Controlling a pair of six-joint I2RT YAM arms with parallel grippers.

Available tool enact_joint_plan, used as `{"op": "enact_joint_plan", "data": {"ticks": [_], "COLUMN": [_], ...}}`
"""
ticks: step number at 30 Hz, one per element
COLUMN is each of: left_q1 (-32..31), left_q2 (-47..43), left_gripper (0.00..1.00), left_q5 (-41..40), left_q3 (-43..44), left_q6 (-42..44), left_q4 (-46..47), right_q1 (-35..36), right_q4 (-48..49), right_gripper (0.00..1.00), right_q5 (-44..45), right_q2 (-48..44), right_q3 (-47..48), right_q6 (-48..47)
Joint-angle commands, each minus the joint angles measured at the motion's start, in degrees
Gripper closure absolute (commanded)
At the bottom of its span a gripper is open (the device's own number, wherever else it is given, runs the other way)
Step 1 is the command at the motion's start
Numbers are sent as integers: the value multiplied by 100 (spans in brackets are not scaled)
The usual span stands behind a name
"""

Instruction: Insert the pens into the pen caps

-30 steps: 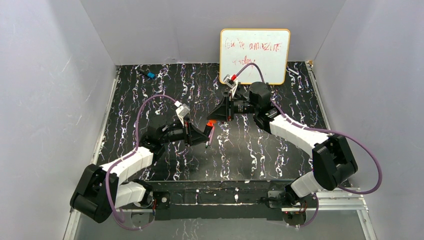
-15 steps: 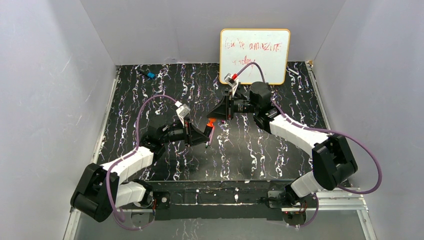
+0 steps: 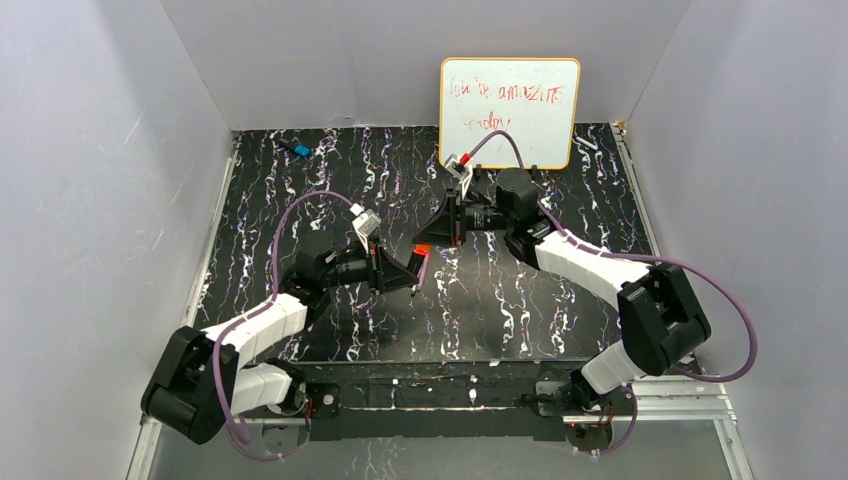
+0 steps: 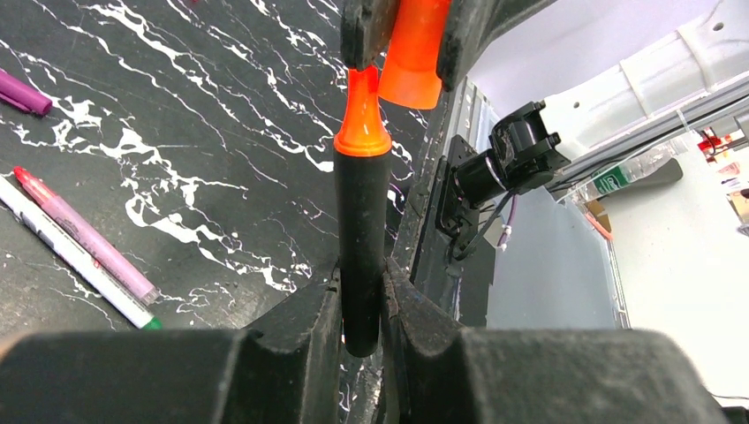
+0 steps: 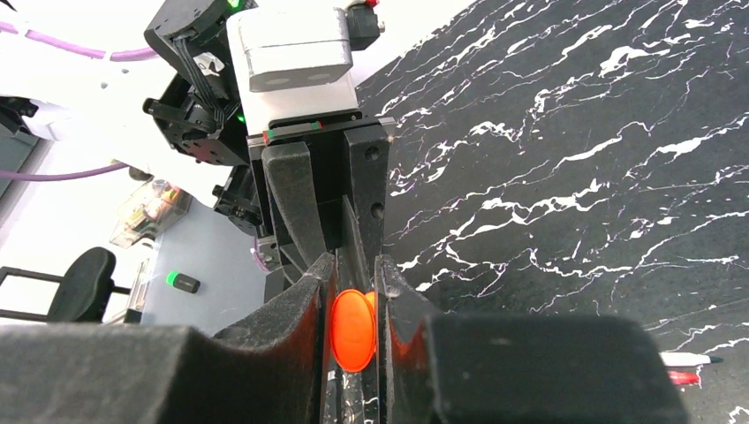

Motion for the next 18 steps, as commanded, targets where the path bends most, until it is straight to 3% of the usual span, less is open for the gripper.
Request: {"op": "enact_joint_plan", "data": {"ticks": [1,18], "left_q1": [-24,-24], "left_q2": [-147,19], "left_gripper": [100,100], "left_q5": [166,309], "left_q3": [-27,323], "left_q6": [-4,-47], "left_q4": [374,667], "right_q1": [152,368], "right_q4": [345,50], "right_gripper": [99,99], "right_q5": [-121,235], "right_q2": [170,-156], "right_q3": [-110,-196], "right_q6": [71,-196]}}
